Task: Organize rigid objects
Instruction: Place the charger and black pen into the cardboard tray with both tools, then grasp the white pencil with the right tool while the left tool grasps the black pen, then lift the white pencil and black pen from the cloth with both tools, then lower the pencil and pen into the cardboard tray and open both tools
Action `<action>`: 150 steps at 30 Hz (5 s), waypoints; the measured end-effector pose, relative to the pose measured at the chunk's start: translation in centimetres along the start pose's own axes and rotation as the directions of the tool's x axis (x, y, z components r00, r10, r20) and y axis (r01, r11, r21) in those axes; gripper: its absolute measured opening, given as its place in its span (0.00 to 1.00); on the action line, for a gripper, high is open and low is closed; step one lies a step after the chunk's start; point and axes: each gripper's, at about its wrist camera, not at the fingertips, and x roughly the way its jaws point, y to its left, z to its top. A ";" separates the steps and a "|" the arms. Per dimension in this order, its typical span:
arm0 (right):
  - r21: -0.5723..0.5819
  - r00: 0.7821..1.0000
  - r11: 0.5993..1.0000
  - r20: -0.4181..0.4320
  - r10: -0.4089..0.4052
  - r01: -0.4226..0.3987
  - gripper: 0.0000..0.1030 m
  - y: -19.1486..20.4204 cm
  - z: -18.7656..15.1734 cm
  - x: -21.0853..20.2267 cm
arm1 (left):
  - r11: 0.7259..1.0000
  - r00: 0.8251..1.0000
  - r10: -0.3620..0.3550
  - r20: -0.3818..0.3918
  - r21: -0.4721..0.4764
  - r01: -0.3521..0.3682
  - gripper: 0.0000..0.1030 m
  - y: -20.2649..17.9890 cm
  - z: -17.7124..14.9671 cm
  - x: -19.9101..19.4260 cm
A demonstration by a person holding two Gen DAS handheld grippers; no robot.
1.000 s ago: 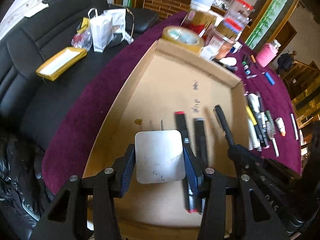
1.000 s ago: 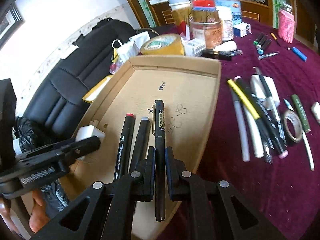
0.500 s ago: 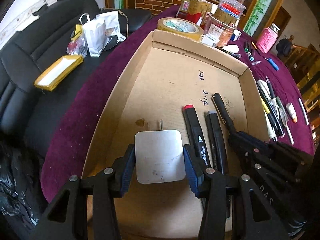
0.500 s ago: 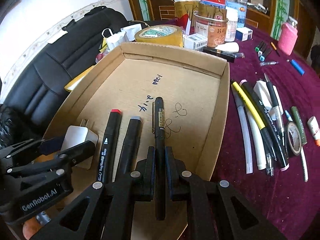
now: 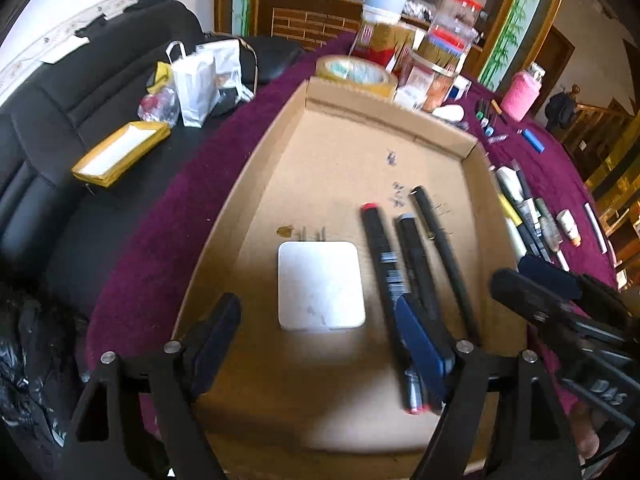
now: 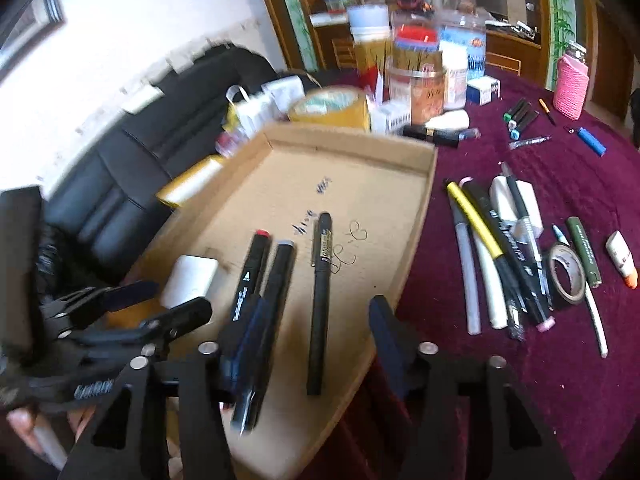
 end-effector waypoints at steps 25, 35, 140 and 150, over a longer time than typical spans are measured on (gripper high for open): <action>0.163 0.991 0.987 0.132 -0.015 -0.007 0.71 -20.2 -5.5 -10.7 | 0.986 0.990 -0.141 -0.016 0.092 0.142 0.82 -20.3 -0.3 0.1; 0.125 0.993 0.986 0.029 -0.111 0.106 0.38 -22.5 -2.4 -5.7 | 0.988 0.992 -0.127 -0.025 0.084 0.128 0.82 -21.5 1.2 1.1; 0.092 0.941 0.938 -0.080 -0.328 0.335 0.20 -18.8 -8.7 -6.6 | 0.920 0.973 -0.100 -0.206 0.354 0.169 0.20 -25.3 -6.7 4.8; 0.196 0.963 0.943 -0.051 -0.264 0.269 0.07 -18.5 -10.3 -8.3 | 0.932 0.983 -0.094 -0.155 0.333 0.141 0.11 -24.7 -7.1 3.4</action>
